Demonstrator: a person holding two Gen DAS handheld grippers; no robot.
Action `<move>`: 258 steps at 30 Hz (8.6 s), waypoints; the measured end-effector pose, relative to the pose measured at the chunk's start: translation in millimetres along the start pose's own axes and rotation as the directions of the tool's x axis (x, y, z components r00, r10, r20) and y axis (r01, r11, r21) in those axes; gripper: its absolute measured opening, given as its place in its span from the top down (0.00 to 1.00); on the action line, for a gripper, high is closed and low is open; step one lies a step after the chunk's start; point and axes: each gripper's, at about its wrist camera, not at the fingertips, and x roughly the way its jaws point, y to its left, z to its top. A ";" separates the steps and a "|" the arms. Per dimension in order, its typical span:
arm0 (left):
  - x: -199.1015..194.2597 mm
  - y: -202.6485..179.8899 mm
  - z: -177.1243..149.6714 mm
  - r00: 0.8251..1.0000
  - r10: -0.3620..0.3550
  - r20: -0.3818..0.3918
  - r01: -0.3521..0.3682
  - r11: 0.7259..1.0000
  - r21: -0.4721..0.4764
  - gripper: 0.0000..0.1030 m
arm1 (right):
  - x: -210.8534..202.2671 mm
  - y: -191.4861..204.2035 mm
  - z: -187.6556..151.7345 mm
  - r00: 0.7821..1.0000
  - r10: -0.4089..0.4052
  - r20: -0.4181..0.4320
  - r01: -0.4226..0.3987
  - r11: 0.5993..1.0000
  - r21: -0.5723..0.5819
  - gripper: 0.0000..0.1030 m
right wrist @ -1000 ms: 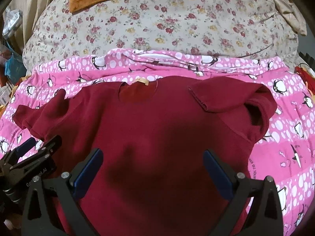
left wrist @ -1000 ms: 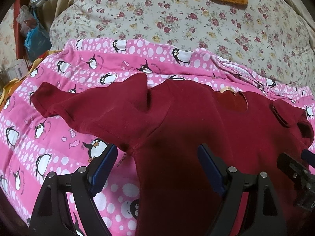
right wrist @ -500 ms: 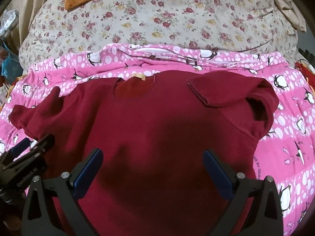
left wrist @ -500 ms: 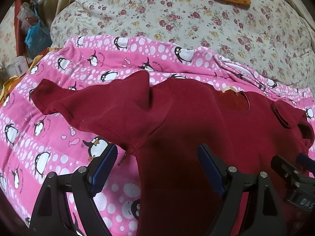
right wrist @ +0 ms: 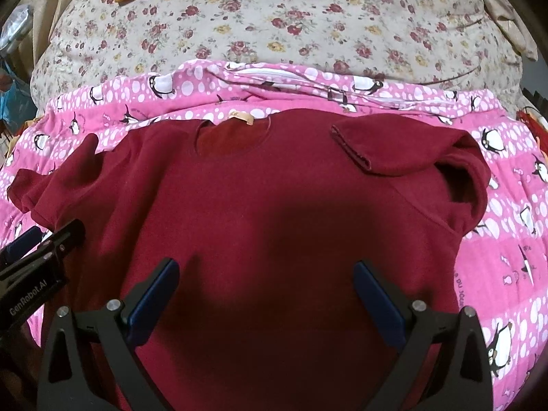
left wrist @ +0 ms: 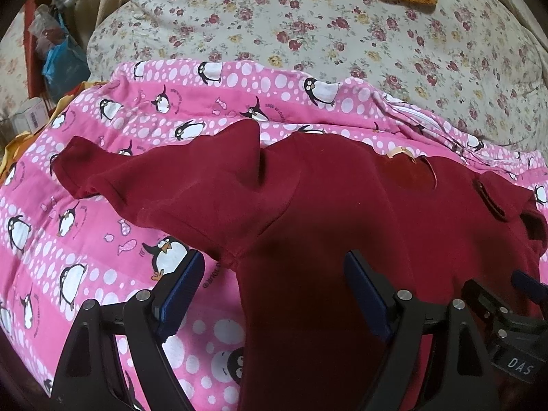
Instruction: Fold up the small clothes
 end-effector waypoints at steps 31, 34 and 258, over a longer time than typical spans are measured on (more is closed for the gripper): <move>-2.0 2.7 1.1 1.000 0.008 0.008 -0.008 1.000 -0.002 0.36 | 1.4 4.0 -1.7 1.000 0.017 -0.006 -0.017 1.000 0.003 0.00; -1.7 2.7 1.0 1.000 0.008 0.002 -0.008 1.000 -0.005 0.36 | 1.5 4.2 -1.6 1.000 0.018 -0.006 -0.018 1.000 0.004 0.00; 5.3 47.9 36.3 0.983 -0.155 -0.096 0.144 0.984 -0.105 1.00 | 35.2 -122.6 57.0 0.996 -0.060 -0.063 0.060 0.998 0.007 0.45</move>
